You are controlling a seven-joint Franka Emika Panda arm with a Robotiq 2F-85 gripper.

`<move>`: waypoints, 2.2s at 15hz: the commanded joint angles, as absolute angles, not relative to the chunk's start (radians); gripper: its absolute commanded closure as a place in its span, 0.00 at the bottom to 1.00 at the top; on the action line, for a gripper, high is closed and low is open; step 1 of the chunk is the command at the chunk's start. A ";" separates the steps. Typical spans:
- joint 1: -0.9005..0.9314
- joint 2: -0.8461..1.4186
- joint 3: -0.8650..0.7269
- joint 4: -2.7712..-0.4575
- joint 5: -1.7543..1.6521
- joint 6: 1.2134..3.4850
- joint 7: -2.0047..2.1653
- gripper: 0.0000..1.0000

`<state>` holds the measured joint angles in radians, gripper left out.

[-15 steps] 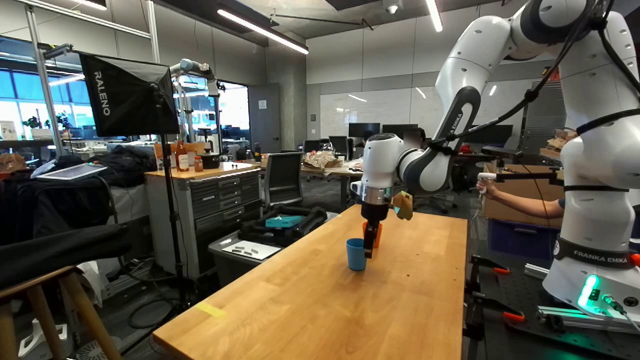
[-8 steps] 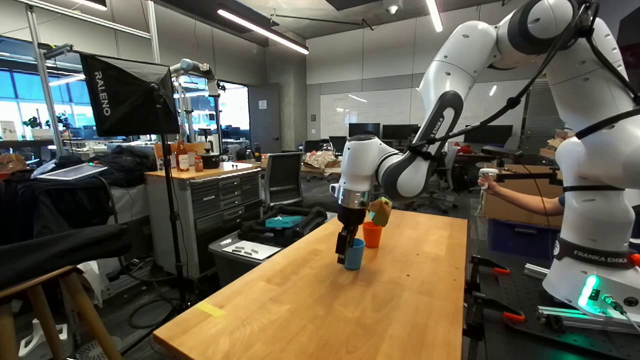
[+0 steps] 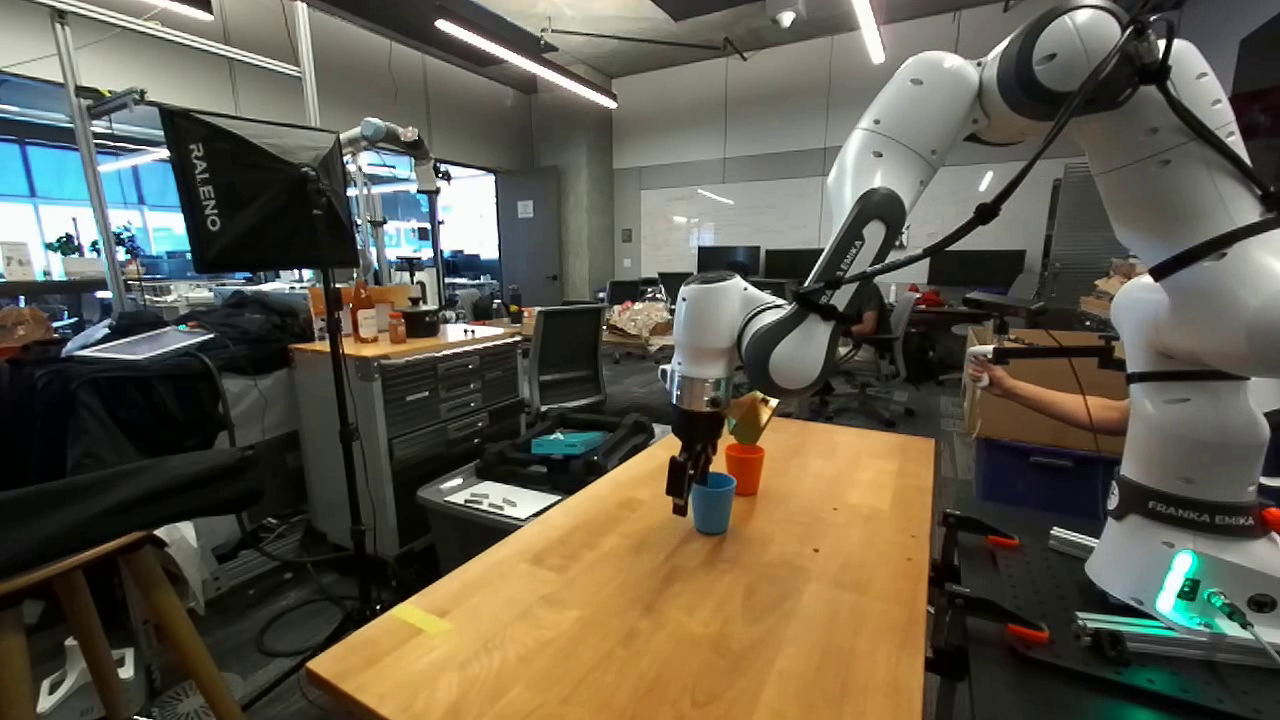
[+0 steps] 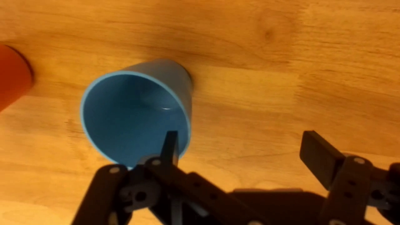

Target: Put the blue cup inside the orange cup

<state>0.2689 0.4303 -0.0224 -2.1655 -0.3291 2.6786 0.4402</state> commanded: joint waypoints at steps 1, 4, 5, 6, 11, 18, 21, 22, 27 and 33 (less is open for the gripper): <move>0.286 0.451 -0.063 -2.131 -0.329 2.635 0.436 0.00; 0.280 0.460 -0.068 -2.151 -0.329 2.634 0.433 0.00; 0.279 0.466 -0.070 -2.159 -0.330 2.644 0.434 0.25; 0.280 0.473 -0.072 -2.166 -0.331 2.652 0.433 0.26; 0.285 0.509 -0.076 -2.187 -0.327 2.665 0.431 0.65; 0.280 0.484 -0.066 -2.174 -0.312 2.639 0.413 1.00; 0.272 0.445 -0.061 -2.143 -0.305 2.603 0.394 0.97; 0.271 0.432 -0.063 -2.131 -0.310 2.594 0.390 0.97; 0.249 0.347 -0.104 -2.072 -0.366 2.504 0.381 0.97; 0.171 0.285 -0.156 -2.063 -0.456 2.421 0.385 0.97</move>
<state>0.2022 0.3206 -0.1409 -2.0641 -0.4108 2.4705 0.3946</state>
